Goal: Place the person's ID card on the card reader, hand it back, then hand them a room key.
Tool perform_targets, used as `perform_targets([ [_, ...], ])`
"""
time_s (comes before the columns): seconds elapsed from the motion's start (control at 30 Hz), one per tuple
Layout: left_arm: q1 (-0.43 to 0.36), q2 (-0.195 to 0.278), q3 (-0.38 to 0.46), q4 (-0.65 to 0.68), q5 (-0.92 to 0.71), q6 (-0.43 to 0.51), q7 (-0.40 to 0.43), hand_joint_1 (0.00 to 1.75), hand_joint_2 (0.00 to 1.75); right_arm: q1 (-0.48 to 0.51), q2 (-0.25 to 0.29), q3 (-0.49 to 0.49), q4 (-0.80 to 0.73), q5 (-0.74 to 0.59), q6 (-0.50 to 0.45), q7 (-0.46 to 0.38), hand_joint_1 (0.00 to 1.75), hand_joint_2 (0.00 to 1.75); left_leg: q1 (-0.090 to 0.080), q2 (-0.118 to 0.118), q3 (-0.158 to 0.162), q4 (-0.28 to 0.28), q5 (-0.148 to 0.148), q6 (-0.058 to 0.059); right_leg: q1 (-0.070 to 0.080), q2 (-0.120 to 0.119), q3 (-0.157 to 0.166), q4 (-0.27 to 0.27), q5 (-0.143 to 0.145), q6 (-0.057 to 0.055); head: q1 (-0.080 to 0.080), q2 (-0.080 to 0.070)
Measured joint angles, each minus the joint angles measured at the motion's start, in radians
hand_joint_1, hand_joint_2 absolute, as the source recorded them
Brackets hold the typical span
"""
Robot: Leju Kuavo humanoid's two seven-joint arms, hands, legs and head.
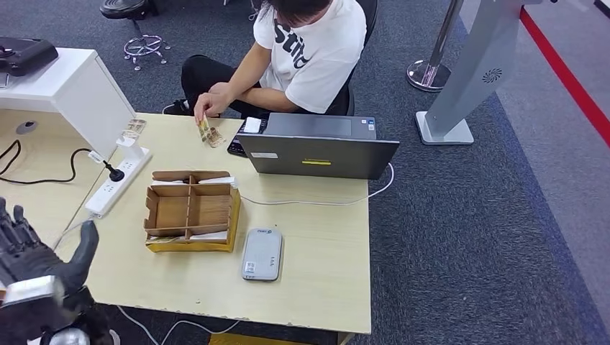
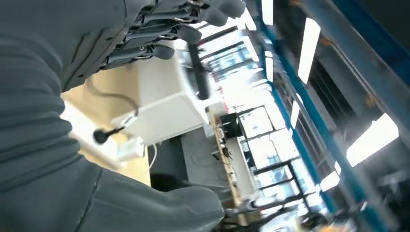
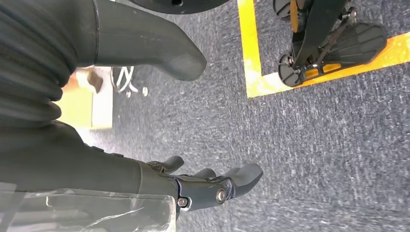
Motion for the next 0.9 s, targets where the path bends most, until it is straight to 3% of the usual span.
perform_targets([
  [0.07,0.04,-0.064,0.123,-0.014,0.119,-0.131,-0.038,0.0,1.75,0.001,0.006,-0.015,0.0,-0.003,-0.005,-0.003,0.0,1.75,0.0,-0.001,0.0,0.0,0.0,0.0,0.0,-0.001,0.0,0.0,0.0,0.0,0.0,0.0],
  [0.17,0.055,-0.147,0.311,-0.005,0.184,-0.287,-0.029,0.0,1.75,0.001,0.013,-0.034,0.0,-0.003,-0.01,-0.007,0.0,1.75,0.0,0.0,0.0,0.0,0.0,0.0,0.0,-0.001,0.0,0.0,0.0,0.0,0.0,0.0],
  [0.33,0.059,-0.219,0.524,0.058,0.24,-0.326,0.019,0.0,1.75,0.002,0.019,-0.057,-0.001,-0.003,-0.019,-0.006,0.0,1.75,0.0,-0.001,0.001,0.0,0.0,0.0,0.0,-0.002,0.001,0.0,0.0,0.0,0.001,0.0],
  [0.47,0.011,-0.243,0.697,0.3,0.179,-0.284,0.027,0.0,1.75,0.001,0.029,-0.072,-0.001,0.002,-0.024,-0.004,0.0,1.75,0.0,-0.001,0.002,-0.001,0.0,0.0,0.0,-0.001,0.002,0.0,0.0,0.0,0.0,0.0],
  [0.63,-0.064,-0.231,0.913,0.695,0.054,-0.341,0.038,0.0,1.75,0.0,0.037,-0.083,-0.001,0.02,-0.023,-0.007,0.0,1.75,0.0,-0.001,0.001,-0.001,0.0,0.0,0.0,-0.001,0.001,0.0,0.0,0.0,0.0,0.0],
  [0.77,-0.1,-0.204,0.998,0.892,0.007,-0.376,0.143,0.0,1.75,-0.001,0.037,-0.084,-0.001,0.041,-0.013,-0.009,0.0,1.75,-0.001,-0.001,0.001,-0.001,0.0,0.0,0.0,-0.002,0.002,0.0,0.0,0.0,0.001,0.0],
  [0.8,-0.109,-0.193,1.017,0.949,-0.004,-0.385,0.181,0.12,1.75,-0.001,0.037,-0.084,-0.001,0.051,-0.008,-0.01,0.1,1.75,-0.001,-0.001,0.001,-0.001,0.0,0.0,-0.001,-0.002,0.002,0.0,0.0,0.0,0.001,0.0],
  [0.87,-0.128,-0.171,1.052,1.069,-0.011,-0.39,0.236,0.96,1.75,-0.001,0.037,-0.083,-0.001,0.068,0.001,-0.016,0.88,1.75,-0.001,-0.001,0.001,-0.001,0.0,0.0,-0.001,-0.002,0.002,0.0,0.0,0.0,0.0,0.0],
  [0.9,-0.133,-0.165,1.061,1.102,-0.011,-0.39,0.249,1.28,1.75,-0.001,0.037,-0.083,-0.001,0.072,0.004,-0.018,1.17,1.75,-0.001,-0.001,0.002,-0.001,0.0,0.0,-0.001,-0.002,0.002,0.0,0.0,0.0,0.0,0.0],
])
